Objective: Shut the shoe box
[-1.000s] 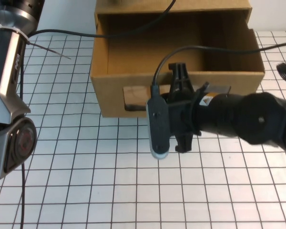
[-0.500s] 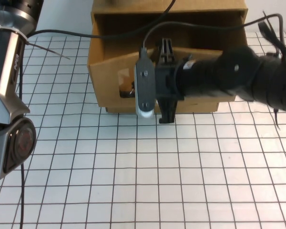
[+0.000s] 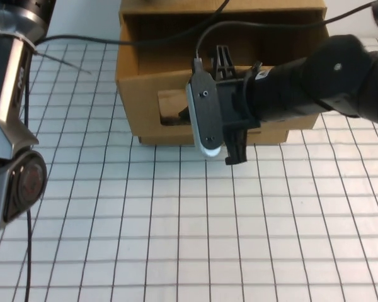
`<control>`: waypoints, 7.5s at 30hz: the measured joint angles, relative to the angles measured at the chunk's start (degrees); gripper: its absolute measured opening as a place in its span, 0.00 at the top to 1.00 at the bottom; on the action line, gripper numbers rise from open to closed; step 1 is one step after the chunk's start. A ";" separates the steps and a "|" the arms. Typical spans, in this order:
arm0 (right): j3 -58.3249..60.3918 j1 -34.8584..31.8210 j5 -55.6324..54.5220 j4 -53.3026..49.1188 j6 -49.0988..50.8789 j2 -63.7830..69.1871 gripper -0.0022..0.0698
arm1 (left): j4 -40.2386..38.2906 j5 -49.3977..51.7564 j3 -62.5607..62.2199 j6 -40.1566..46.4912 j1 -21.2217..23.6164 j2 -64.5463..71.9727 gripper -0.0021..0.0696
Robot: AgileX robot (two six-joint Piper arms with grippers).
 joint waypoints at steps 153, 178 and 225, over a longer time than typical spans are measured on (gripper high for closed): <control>67.94 -2.61 -12.62 -41.78 119.98 -83.32 0.99 | 42.38 -46.68 147.93 -0.17 -0.10 -123.97 0.97; 69.19 -2.61 -12.50 -41.56 119.98 -83.32 0.99 | 53.97 -47.13 148.74 -3.22 -5.75 -123.52 0.97; 69.19 -2.69 -12.14 -41.56 119.98 -83.35 0.99 | 54.62 -46.16 169.05 -6.23 8.83 -143.20 0.97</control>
